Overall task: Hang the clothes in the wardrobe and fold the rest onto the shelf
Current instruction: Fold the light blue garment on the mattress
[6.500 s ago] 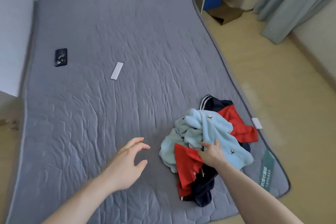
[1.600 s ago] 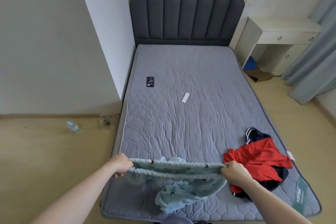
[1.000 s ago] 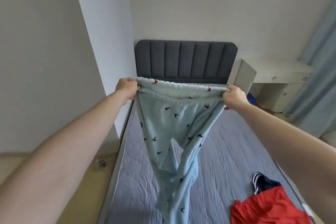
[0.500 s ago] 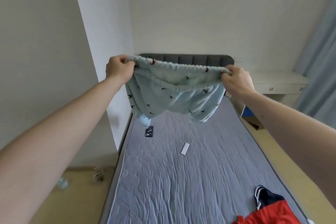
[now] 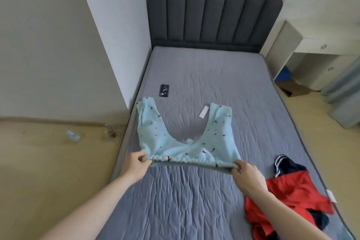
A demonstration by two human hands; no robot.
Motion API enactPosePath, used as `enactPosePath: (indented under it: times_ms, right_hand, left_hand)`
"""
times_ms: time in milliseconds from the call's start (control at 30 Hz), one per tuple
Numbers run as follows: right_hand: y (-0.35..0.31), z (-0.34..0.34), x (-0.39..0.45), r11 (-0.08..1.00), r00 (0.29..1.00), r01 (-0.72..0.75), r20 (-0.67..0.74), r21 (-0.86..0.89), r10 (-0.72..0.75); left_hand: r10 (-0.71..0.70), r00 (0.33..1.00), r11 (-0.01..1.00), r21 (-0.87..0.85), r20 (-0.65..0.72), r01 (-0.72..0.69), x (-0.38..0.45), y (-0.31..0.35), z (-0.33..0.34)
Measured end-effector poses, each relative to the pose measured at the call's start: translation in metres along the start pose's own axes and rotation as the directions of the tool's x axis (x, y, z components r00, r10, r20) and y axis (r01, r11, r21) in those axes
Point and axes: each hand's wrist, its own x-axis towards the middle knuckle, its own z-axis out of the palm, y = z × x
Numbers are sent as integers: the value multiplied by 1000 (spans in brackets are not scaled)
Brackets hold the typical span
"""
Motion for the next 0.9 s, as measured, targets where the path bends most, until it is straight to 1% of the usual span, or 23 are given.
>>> enactPosePath:
  times_ms: [67,133,233,300,400,500,633,700,767,800,833,900]
  right_hand:
    - [23,59,-10,999,995,-24,93,-39,27]
    - [47,117,-26,997,978,-53,196,-62,64]
    - [81,194,-52,989,930,-88,346,-122,126]
    - [105,245,-66,982,889,-135,422,-131,178]
    - [126,288,-81,975,849,-157,482,-160,216]
    - [147,338,-88,967,795,-174,553,-187,250]
    - [168,389,-97,962,746,-177,609,-207,268]
    - [176,407,-97,955,701,-186,649,-233,295]
    - [179,421,-93,940,672,-214,658,-266,339]
    - [180,427,-91,936,688,-229,636,-266,349]
    - [179,431,-87,938,721,-236,601,-254,344]
    - [179,439,-78,952,801,-233,517,-198,303]
  left_hand:
    - [-102,994,991,96,43,97,-10,-54,36]
    - [-178,979,976,141,99,163,-25,-109,71]
    - [-292,940,944,210,176,254,-49,-184,119]
    - [-363,911,918,242,194,314,-64,-235,154]
    - [-442,879,867,334,178,369,-79,-278,179]
    - [-497,853,834,361,162,417,-83,-325,210]
    - [-560,796,792,432,229,433,-83,-367,245]
    - [-585,754,791,416,299,448,-77,-379,258]
    - [-601,735,796,315,313,516,-69,-388,271]
    - [-608,741,793,243,285,558,-64,-390,277]
    - [-617,753,787,172,229,592,-59,-390,282]
    - [-633,772,774,45,56,631,-47,-388,292]
